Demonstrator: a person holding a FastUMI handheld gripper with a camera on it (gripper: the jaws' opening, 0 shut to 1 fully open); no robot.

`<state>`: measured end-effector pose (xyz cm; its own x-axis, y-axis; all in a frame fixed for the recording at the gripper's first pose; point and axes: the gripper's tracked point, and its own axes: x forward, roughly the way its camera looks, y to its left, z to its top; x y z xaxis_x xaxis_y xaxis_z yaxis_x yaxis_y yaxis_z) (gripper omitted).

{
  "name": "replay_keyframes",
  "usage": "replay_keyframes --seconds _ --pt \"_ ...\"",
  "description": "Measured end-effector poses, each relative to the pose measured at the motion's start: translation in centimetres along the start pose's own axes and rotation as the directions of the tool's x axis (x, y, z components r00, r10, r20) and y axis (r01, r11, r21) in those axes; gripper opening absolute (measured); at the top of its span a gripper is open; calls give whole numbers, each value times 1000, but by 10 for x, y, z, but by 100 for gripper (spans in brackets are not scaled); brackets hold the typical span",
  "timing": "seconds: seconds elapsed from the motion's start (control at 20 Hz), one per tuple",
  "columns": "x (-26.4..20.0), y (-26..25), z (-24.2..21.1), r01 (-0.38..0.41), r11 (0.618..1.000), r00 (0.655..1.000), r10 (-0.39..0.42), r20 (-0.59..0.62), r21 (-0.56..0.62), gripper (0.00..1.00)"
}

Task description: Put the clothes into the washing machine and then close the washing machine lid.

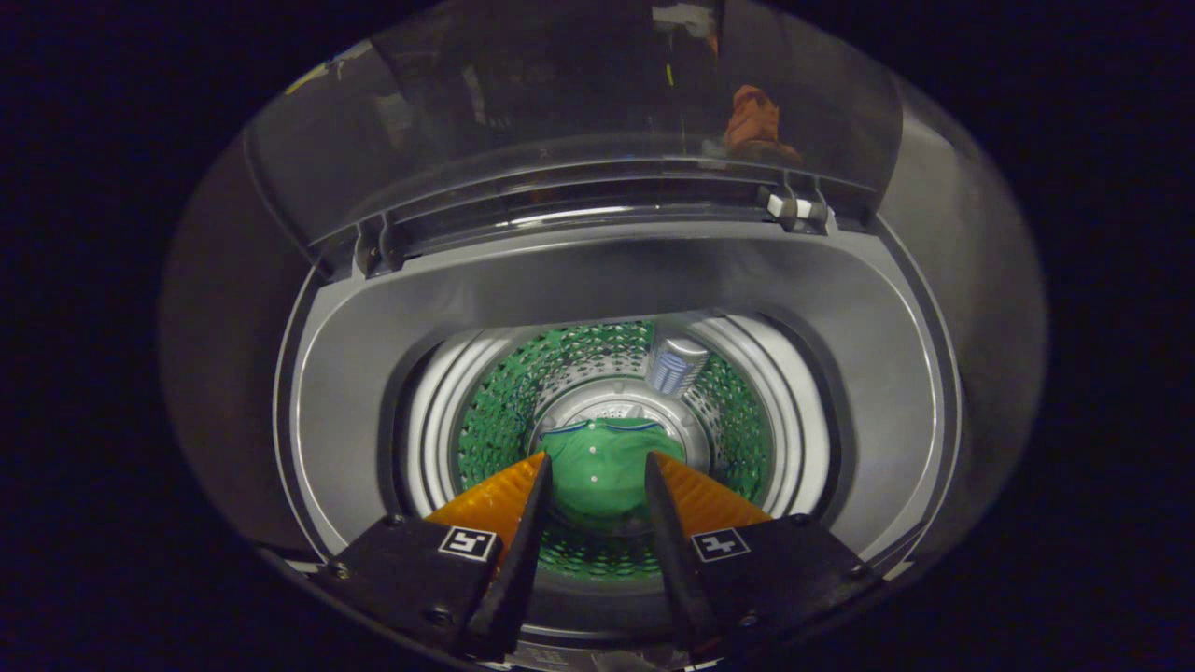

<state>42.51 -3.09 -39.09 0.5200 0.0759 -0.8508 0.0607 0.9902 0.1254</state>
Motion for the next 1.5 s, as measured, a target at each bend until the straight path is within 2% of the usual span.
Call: replay_keyframes --seconds 0.3,0.6,1.1,1.5 --pt "-21 -4 3 10 999 999 -7 50 -42 62" --pt "-68 -2 31 9 994 984 11 180 -110 62" --pt "-150 -9 97 0 995 923 40 383 -102 62" --pt "-191 -7 153 -1 992 867 65 494 -129 62"
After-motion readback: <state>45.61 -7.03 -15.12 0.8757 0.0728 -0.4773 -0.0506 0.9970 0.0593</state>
